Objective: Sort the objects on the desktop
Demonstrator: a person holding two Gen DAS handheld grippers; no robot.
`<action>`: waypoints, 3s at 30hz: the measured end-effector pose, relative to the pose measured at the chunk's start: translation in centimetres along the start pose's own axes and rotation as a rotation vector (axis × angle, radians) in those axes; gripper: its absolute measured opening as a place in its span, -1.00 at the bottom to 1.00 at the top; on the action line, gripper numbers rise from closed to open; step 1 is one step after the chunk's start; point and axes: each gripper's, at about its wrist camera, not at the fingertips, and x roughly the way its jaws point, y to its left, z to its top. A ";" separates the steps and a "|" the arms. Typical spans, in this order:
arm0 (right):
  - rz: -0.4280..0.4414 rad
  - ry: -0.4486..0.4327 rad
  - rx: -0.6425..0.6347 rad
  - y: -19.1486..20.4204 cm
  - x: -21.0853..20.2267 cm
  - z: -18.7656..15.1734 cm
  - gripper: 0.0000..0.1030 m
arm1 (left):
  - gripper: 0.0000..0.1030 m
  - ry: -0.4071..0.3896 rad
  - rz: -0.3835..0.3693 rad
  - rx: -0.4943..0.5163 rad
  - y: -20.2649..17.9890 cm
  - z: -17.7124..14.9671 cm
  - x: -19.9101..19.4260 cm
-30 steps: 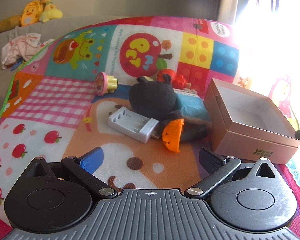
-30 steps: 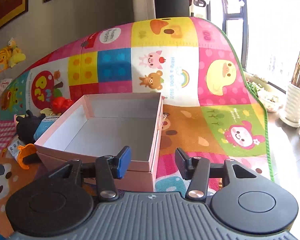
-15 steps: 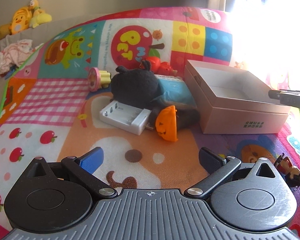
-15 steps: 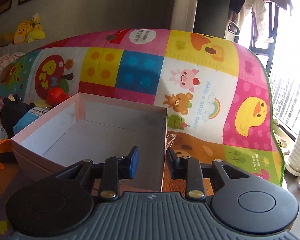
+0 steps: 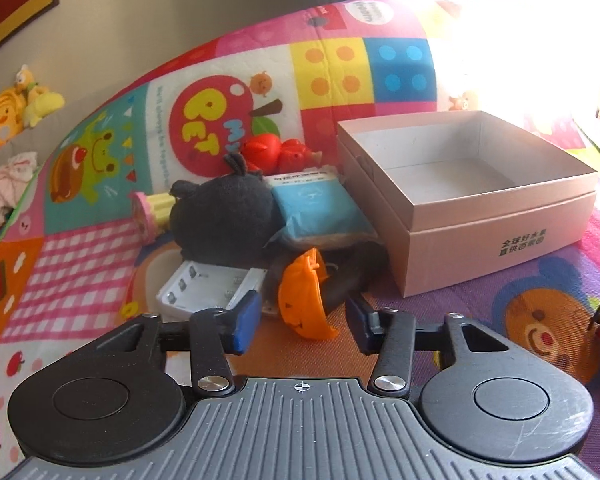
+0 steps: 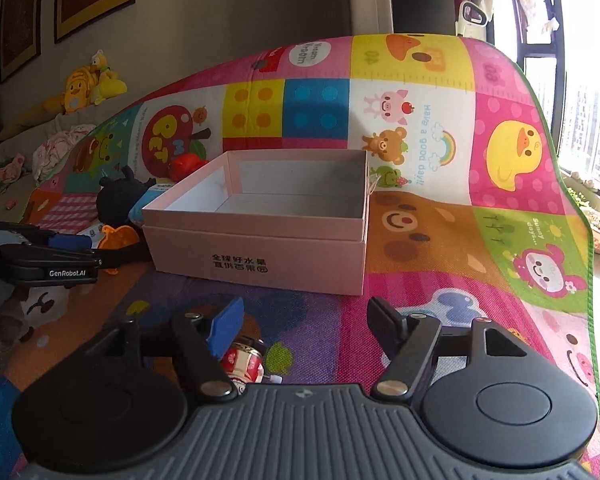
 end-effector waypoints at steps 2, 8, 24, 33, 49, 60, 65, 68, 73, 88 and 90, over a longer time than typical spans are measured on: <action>-0.006 -0.004 -0.005 0.4 0.1 -0.4 0.43 | -0.51 -0.007 0.021 0.014 -0.2 0.0 0.1; -0.012 -0.028 -0.029 0.8 -0.1 -0.3 0.63 | -0.69 -0.043 0.039 0.027 0.6 -1.1 -3.4; -0.032 -0.039 -0.058 1.2 -0.3 -0.4 0.90 | 0.26 0.032 -0.187 -0.036 -0.1 -4.1 -7.0; -0.036 -0.030 -0.067 1.4 -0.1 -0.3 0.95 | 0.20 0.050 -0.165 -0.047 0.9 -4.2 -6.5; -0.042 -0.020 -0.073 1.5 0.2 -0.3 1.00 | 0.57 0.004 -0.018 -0.131 5.0 -3.1 -7.6; -0.044 -0.026 -0.074 1.6 0.0 -0.3 1.00 | 0.62 0.017 -0.114 -0.021 -0.6 -3.2 -6.7; -0.042 -0.025 -0.074 1.6 0.0 -0.3 1.00 | 0.60 0.036 -0.081 -0.022 0.7 -3.6 -6.2; -0.044 -0.025 -0.075 1.6 0.0 -0.3 1.00 | 0.60 0.045 -0.042 -0.003 1.4 -3.7 -5.9; 0.014 -0.025 -0.146 3.3 -0.3 0.5 0.86 | 0.61 0.064 0.004 -0.009 2.6 -3.9 -5.5; 0.213 0.002 -0.793 16.9 5.1 1.0 -0.32 | 0.76 0.029 0.006 -0.082 4.4 -3.7 -6.1; 0.198 0.001 -0.794 16.8 5.6 0.9 -0.39 | 0.78 0.026 0.000 -0.089 4.5 -3.7 -6.2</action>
